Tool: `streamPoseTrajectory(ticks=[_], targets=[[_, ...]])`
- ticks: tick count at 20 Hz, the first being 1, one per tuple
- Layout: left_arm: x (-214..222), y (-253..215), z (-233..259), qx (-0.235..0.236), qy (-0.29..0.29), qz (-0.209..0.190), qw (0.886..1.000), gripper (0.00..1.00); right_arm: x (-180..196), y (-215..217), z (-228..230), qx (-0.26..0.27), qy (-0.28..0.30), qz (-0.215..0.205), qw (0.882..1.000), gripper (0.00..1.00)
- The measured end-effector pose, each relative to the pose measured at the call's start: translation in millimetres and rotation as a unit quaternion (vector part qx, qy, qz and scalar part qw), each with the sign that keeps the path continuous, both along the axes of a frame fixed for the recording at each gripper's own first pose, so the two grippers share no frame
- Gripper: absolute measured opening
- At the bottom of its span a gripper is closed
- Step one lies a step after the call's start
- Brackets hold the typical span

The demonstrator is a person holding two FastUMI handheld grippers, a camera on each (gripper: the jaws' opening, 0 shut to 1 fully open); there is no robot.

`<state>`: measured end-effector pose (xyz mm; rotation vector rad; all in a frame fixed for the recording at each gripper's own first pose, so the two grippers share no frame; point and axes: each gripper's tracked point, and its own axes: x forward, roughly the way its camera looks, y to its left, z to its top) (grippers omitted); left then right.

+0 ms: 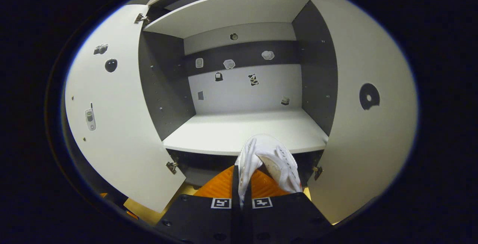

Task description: Grab one shoe with the right hand and put it into the shoe cabinet, grab the other shoe with the left hand and put it into the shoe cabinet; then close the right door with the right hand and the left door with the left hand.

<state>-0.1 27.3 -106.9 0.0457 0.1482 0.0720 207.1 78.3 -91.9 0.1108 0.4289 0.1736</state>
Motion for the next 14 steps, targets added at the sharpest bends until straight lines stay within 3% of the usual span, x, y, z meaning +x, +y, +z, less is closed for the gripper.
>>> streamPoseTrajectory(ticks=[7, 14], targets=[[10, 2, -4, -0.006, 0.009, -0.001, 1.0, 0.96, 123, -6, 9, -0.023, -0.001, -0.023, 0.999, 0.05], [19, -2, -1, 0.002, 0.011, -0.007, 1.0, 0.96, 217, -11, -36, -0.072, 0.042, -0.039, 0.996, 0.05]])
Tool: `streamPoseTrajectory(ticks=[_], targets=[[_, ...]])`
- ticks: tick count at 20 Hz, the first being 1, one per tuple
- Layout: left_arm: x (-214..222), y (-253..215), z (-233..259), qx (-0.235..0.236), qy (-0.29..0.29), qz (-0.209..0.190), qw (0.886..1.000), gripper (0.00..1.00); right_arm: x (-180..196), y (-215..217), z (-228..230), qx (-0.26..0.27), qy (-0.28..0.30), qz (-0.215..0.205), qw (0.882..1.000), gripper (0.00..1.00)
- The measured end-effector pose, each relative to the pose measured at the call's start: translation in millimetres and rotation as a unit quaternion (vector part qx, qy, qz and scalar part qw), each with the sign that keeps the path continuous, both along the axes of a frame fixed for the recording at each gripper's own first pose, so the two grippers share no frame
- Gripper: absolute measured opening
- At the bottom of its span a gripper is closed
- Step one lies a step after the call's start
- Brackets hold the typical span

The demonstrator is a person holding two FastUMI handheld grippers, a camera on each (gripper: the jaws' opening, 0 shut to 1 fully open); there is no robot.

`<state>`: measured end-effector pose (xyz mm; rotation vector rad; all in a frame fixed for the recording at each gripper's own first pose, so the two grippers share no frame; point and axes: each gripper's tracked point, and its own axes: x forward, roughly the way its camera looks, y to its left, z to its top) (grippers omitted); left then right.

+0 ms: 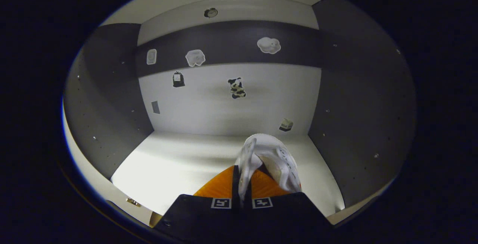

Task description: Grab one shoe with the right hand and put it into the shoe cabinet, grab the other shoe with the left hand and put it into the shoe cabinet; then close the right door with the right hand and the left door with the left hand.

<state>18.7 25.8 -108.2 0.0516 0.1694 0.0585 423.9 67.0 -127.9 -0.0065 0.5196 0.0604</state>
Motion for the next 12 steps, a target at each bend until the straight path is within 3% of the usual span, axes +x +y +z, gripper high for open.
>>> streamPoseTrajectory(ticks=[6, 12], targets=[[-1, 1, -4, -0.007, 0.007, 0.01, 1.0, 0.96, 19, -4, -28, -0.028, 0.029, -0.007, 0.999, 0.07], [-3, -1, -5, -0.011, 0.007, 0.014, 1.0, 0.96, 10, -7, -20, -0.016, 0.025, -0.02, 0.999, 0.22]])
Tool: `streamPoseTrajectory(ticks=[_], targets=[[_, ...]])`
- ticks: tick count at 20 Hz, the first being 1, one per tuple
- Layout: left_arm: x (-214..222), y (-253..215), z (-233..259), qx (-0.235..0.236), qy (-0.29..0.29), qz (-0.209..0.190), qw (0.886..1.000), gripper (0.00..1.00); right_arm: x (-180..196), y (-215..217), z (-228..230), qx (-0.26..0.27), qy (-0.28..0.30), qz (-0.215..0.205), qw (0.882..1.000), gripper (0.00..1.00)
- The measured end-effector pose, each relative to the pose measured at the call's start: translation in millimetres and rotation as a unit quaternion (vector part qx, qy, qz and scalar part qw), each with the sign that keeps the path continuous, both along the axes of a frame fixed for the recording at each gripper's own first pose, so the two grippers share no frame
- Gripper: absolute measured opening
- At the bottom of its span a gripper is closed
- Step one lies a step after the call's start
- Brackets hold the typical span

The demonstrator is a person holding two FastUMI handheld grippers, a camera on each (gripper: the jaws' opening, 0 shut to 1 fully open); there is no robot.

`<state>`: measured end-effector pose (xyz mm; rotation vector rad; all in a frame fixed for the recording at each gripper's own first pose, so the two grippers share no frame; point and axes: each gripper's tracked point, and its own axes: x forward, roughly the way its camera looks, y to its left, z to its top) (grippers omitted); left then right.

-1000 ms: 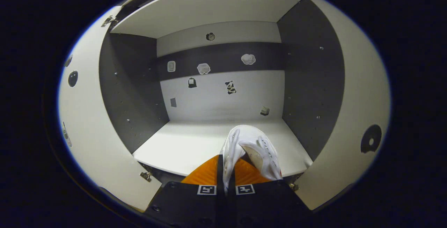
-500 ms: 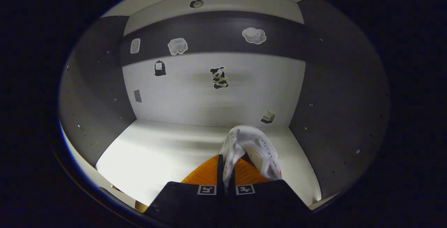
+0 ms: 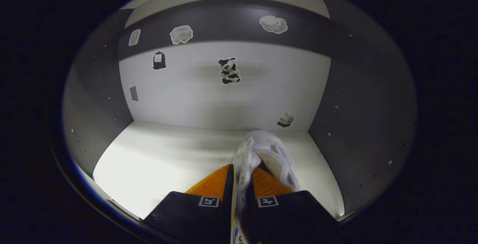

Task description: Grab one shoe with the right hand and put it into the shoe cabinet, grab the other shoe with the left hand and put it into the shoe cabinet; then close the right door with the right hand and the left door with the left hand.

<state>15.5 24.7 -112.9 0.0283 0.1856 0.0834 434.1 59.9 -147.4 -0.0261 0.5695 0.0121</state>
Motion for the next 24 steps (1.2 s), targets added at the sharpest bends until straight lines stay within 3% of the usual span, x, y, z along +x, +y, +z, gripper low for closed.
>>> streamPoseTrajectory(ticks=[2, 5, 6, 7, 8, 14, 18, 24], targets=[[-3, -3, 2, -0.001, -0.002, -0.002, 1.0, 0.96, -7, 3, 7, 0.008, -0.007, 0.003, 1.0, 0.38], [-7, -5, 2, 0.0, -0.003, -0.003, 1.0, 0.97, -24, 13, 23, 0.019, -0.025, 0.017, 0.999, 0.76], [-8, -5, 1, 0.0, -0.003, -0.003, 1.0, 0.96, -31, 14, 29, 0.016, -0.035, 0.018, 0.999, 0.82], [-10, -6, 0, -0.001, -0.002, -0.004, 1.0, 0.96, -38, 14, 39, 0.011, -0.048, 0.019, 0.999, 0.95], [-11, -6, -1, -0.003, -0.001, -0.004, 1.0, 0.96, -45, 14, 47, 0.009, -0.061, 0.02, 0.998, 0.99], [-14, -5, -10, -0.005, -0.002, -0.012, 1.0, 0.97, -106, 8, 105, 0.003, -0.149, 0.035, 0.988, 0.99], [-21, -13, -35, -0.026, 0.02, -0.03, 0.999, 0.96, -173, 12, 139, 0.011, -0.215, 0.063, 0.975, 0.98], [-39, -36, -109, -0.022, 0.082, -0.061, 0.995, 0.96, -279, 4, 126, 0.05, -0.226, 0.081, 0.969, 0.98]])
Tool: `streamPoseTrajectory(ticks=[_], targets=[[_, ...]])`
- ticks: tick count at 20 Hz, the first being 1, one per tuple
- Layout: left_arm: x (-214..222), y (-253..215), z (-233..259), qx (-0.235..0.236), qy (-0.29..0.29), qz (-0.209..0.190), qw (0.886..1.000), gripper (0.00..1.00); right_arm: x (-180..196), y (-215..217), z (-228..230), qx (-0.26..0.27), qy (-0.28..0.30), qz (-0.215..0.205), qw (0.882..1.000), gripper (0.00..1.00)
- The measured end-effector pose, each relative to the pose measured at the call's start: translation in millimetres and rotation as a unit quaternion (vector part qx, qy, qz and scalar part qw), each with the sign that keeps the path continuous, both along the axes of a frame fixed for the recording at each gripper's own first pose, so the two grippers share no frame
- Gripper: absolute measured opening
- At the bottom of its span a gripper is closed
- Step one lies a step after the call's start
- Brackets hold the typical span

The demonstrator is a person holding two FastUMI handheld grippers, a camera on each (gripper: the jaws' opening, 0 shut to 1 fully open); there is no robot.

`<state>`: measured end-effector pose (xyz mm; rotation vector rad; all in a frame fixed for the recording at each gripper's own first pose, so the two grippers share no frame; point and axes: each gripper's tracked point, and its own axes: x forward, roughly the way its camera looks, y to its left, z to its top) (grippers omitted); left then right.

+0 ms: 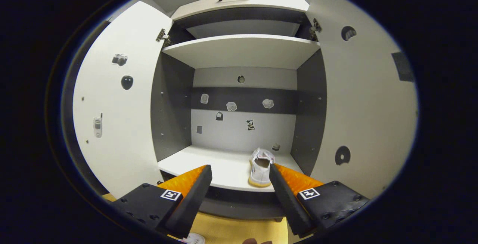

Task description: Grab one shoe with the right hand and put it into the shoe cabinet, grab the other shoe with the left hand and put it into the shoe cabinet; then close the right door with the right hand and the left door with the left hand.

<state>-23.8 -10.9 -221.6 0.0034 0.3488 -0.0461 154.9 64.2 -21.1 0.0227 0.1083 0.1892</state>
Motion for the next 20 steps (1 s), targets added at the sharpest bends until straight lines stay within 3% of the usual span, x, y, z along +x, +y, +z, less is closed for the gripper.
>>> streamPoseTrajectory(ticks=[3, 6, 12, 15, 20], targets=[[-11, -22, -50, -0.005, 0.038, -0.033, 0.999, 0.97, -29, -15, -11, 0.014, 0.01, -0.002, 1.0, 0.98], [-17, -29, -100, 0.019, 0.075, -0.049, 0.996, 0.97, -48, -30, -18, 0.012, 0.017, -0.007, 1.0, 0.98], [6, -29, -174, 0.048, 0.112, -0.067, 0.99, 0.9, -76, -61, -20, 0.003, 0.027, -0.019, 0.999, 0.98], [29, -31, -186, 0.033, 0.106, -0.064, 0.992, 0.71, -85, -74, -21, -0.007, 0.032, -0.026, 0.999, 0.98], [66, -32, -200, 0.036, 0.1, -0.056, 0.993, 0.61, -90, -89, -25, -0.021, 0.035, -0.041, 0.998, 0.98]])
